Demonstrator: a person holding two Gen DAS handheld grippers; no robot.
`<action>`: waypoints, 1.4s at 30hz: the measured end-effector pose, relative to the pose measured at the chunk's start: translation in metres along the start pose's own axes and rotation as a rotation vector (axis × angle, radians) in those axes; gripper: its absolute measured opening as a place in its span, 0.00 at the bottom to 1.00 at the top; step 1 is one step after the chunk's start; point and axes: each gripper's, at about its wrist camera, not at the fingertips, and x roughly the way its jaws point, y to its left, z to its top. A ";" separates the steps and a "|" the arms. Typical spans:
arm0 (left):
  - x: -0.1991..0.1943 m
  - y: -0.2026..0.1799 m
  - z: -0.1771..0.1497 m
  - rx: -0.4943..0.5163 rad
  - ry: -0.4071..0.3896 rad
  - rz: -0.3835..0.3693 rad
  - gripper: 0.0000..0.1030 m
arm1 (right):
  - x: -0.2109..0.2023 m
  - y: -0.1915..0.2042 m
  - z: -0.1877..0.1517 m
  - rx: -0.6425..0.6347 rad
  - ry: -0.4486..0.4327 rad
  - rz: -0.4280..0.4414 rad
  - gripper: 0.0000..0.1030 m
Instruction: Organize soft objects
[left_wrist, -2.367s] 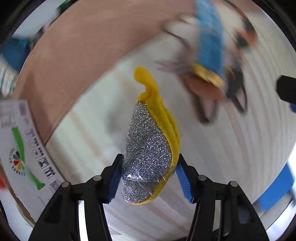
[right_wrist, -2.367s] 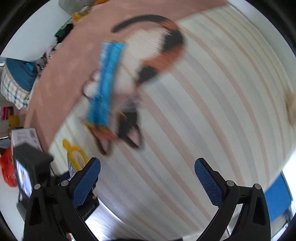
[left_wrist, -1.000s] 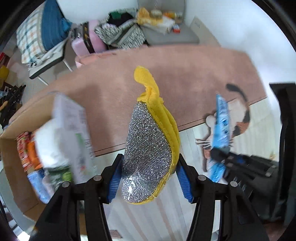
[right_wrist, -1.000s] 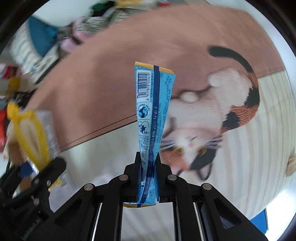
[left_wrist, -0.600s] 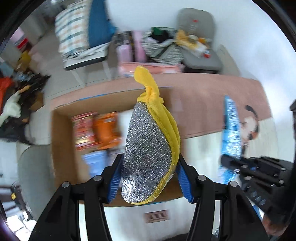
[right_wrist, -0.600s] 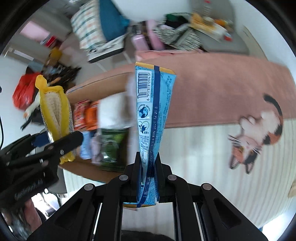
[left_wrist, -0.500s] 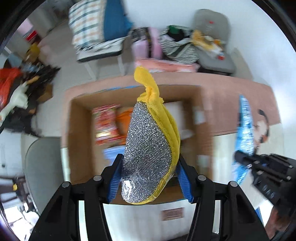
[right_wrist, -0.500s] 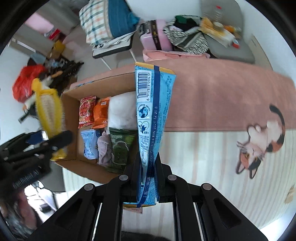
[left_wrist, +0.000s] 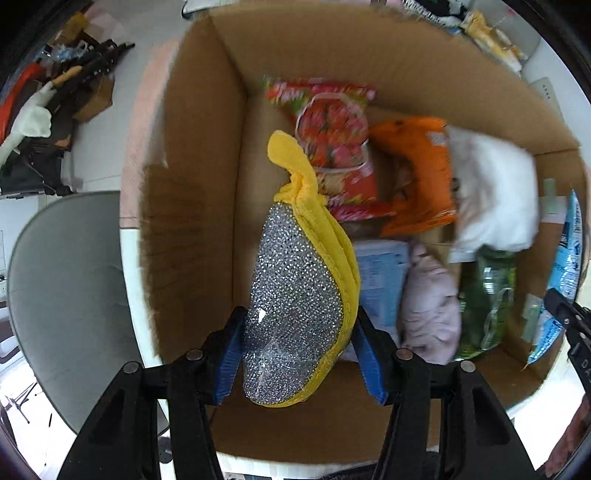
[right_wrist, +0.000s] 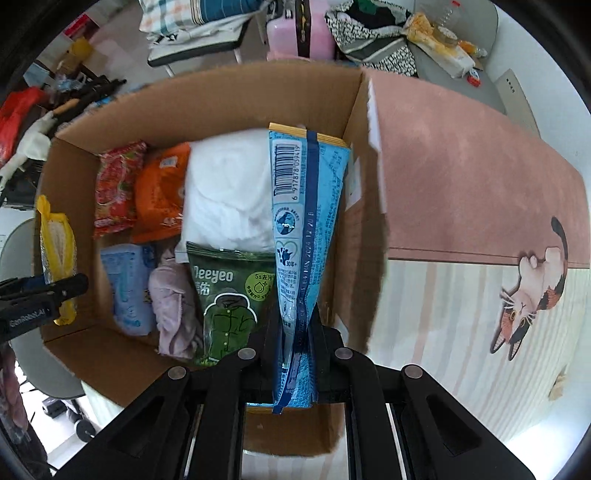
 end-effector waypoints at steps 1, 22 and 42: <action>0.005 0.000 0.000 0.007 0.012 0.003 0.53 | 0.004 0.000 0.001 0.003 0.005 -0.005 0.11; -0.051 -0.039 -0.050 0.018 -0.176 -0.026 0.97 | -0.026 0.009 -0.023 0.029 -0.040 0.047 1.00; -0.087 -0.031 -0.085 0.006 -0.326 0.005 0.97 | -0.051 0.010 -0.057 0.046 -0.111 0.019 1.00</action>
